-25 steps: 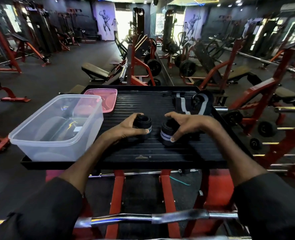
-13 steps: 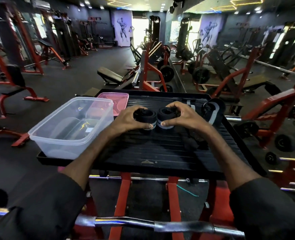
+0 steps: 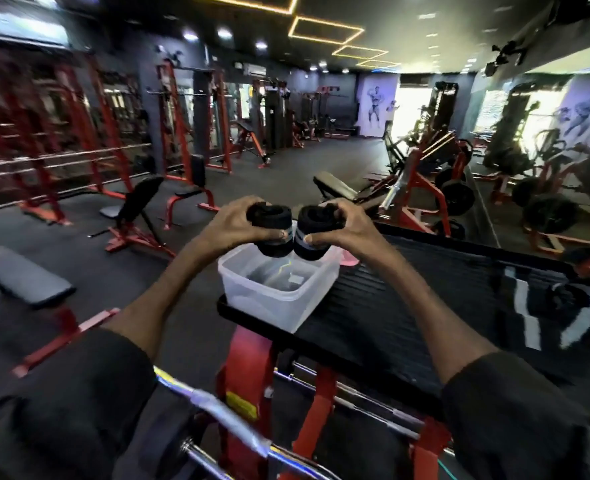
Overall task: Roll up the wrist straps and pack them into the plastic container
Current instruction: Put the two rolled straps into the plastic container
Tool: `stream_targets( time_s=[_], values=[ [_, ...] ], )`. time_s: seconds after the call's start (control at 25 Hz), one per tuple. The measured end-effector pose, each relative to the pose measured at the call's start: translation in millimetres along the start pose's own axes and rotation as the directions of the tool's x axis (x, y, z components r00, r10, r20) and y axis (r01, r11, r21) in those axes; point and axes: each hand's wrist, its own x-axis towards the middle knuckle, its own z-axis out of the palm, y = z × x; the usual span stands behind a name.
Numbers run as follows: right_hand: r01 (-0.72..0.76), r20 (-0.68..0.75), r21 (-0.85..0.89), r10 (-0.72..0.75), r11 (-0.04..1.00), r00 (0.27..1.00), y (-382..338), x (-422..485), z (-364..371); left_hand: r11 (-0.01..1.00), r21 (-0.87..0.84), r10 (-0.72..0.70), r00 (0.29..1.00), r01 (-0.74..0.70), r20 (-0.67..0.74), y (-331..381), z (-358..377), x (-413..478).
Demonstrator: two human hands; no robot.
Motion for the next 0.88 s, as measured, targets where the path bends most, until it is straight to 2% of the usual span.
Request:
stream_targets(
  time_s=[0.16,0.32,0.4,0.48,0.56,0.64,0.72,0.76,0.88],
  values=[
    [-0.066,0.333,-0.086,0.091,0.994,0.939,12,14,41,0.973,0.215,-0.122,0.978,0.084,0.172,-30,-8,-20],
    [-0.09,0.451,-0.145,0.147,0.985,0.88,20,19,50,0.976,0.18,-0.173,0.937,0.122,0.304,-47,-9,-25],
    [-0.081,0.57,-0.255,0.217,0.964,0.792,22,21,54,0.952,0.264,-0.256,0.871,0.153,0.418,-44,-10,-18],
    [-0.072,0.636,-0.362,0.303,0.929,0.71,25,23,57,0.915,0.376,-0.325,0.823,0.148,0.466,-38,-8,-13],
    [-0.109,0.618,-0.326,0.3,0.939,0.727,23,23,54,0.898,0.424,-0.312,0.849,0.116,0.427,-31,-4,-13],
    [-0.108,0.527,-0.213,0.208,0.971,0.824,20,18,44,0.913,0.408,-0.148,0.94,0.01,0.308,-27,6,-12],
    [-0.067,0.332,-0.128,0.106,0.99,0.937,15,9,26,0.959,0.264,0.057,0.985,-0.1,0.164,-17,26,-7],
    [-0.05,0.238,-0.091,0.071,0.995,0.969,13,3,16,0.978,0.163,0.111,0.988,-0.128,0.111,-10,38,-3],
    [-0.064,0.019,-0.085,0.065,0.994,0.998,21,-24,-30,0.979,-0.084,0.189,0.981,-0.186,0.034,24,89,9]
  ],
)
